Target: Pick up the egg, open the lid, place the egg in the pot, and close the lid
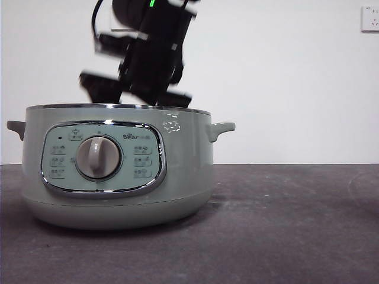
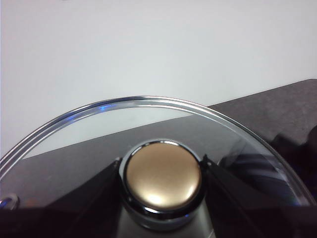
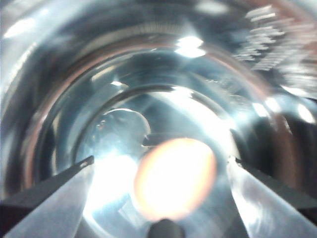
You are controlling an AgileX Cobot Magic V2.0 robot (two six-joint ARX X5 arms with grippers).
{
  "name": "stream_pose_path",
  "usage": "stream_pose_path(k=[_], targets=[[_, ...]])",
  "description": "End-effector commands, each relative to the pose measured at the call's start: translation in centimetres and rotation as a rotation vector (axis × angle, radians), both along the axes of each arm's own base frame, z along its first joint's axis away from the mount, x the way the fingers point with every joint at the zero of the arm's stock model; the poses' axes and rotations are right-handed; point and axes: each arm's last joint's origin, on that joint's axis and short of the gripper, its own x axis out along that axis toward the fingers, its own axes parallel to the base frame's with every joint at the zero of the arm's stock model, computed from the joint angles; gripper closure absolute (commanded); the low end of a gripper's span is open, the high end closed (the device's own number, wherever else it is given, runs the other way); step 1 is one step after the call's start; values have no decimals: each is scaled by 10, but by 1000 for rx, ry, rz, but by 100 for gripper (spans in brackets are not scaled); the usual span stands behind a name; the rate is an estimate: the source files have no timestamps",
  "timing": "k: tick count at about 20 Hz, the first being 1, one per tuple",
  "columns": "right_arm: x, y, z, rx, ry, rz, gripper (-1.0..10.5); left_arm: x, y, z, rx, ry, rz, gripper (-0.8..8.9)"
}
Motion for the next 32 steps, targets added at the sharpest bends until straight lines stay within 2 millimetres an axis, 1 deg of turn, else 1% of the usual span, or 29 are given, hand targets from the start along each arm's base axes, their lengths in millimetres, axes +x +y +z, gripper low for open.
stream_pose_path(k=[1, 2, 3, 4, 5, 7, 9, 11, 13, 15, 18, 23, 27, 32], targets=[[-3, -29, 45, -39, -121, -121, 506, -1, 1, 9, -18, -61, 2, 822], [-6, -45, 63, -85, -184, -188, 506, 3, -1, 7, -12, -48, 1, 822], [-11, -65, 86, -112, -239, -256, 506, 11, -6, 5, 0, -26, -2, 822], [-17, -81, 105, -99, -272, -307, 506, 19, -11, 2, 12, -4, -5, 822], [-26, -100, 128, -56, -300, -349, 506, 32, -18, -2, 26, 25, -9, 822], [-48, -134, 167, 18, -366, -401, 506, 60, -34, -13, 53, 99, -43, 822], [-71, -161, 197, 88, -429, -440, 506, 87, -51, -27, 65, 158, -86, 822], [-90, -181, 216, 130, -471, -462, 506, 108, -65, -39, 50, 214, -127, 822], [-104, -194, 226, 154, -497, -477, 506, 121, -76, -51, 51, 261, -135, 822], [-115, -205, 233, 166, -513, -491, 506, 131, -85, -60, 58, 292, -142, 822], [-122, -212, 237, 172, -522, -500, 506, 135, -93, -67, 46, 295, -157, 822], [-126, -216, 238, 163, -515, -504, 506, 133, -105, -87, 1, 299, -174, 822], [-127, -217, 237, 151, -504, -502, 506, 133, -109, -104, -7, 306, -176, 822], [-127, -217, 237, 150, -504, -502, 506, 134, -110, -118, -14, 294, -139, 822]])
